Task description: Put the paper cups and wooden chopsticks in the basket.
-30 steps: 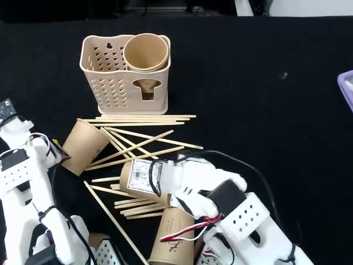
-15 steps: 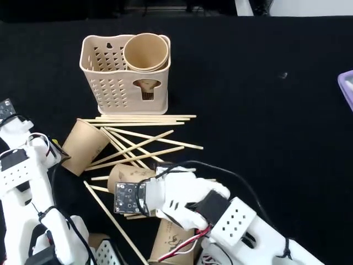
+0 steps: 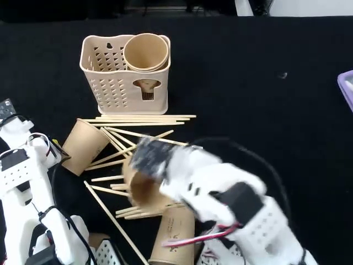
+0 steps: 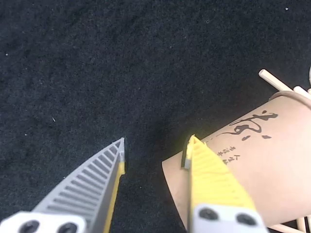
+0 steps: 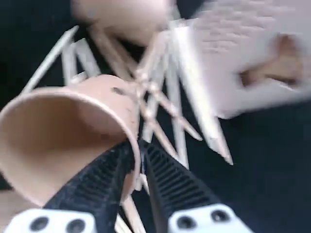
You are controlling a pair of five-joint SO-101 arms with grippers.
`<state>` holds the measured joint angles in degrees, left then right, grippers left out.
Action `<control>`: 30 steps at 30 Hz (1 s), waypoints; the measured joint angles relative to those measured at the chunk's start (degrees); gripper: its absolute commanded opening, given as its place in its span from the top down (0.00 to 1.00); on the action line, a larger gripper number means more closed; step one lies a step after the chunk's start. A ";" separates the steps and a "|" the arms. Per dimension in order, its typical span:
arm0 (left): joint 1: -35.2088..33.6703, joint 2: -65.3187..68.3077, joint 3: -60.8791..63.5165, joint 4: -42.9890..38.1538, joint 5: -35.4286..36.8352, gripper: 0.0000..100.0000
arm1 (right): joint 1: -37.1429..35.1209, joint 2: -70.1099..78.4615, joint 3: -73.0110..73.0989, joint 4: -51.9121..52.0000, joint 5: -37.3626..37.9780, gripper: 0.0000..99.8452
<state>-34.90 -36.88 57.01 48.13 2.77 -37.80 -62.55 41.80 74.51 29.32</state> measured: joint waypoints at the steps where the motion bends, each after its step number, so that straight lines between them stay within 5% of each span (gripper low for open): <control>1: 0.00 0.00 0.00 0.00 0.00 0.79 | 2.37 0.09 -2.99 0.26 -1.05 0.99; 9: 0.00 0.00 0.00 0.00 0.00 0.79 | 17.41 12.84 -30.15 -5.71 -15.91 0.99; 18: 0.00 0.00 0.00 0.00 0.00 0.79 | 18.37 42.99 -60.92 -7.91 -23.56 0.99; 30: 0.00 0.00 0.00 0.00 0.00 0.79 | 18.37 71.91 -85.27 5.98 -23.91 0.98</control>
<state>-34.90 -36.88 57.01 48.13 2.77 -19.43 9.36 -43.47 80.48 5.41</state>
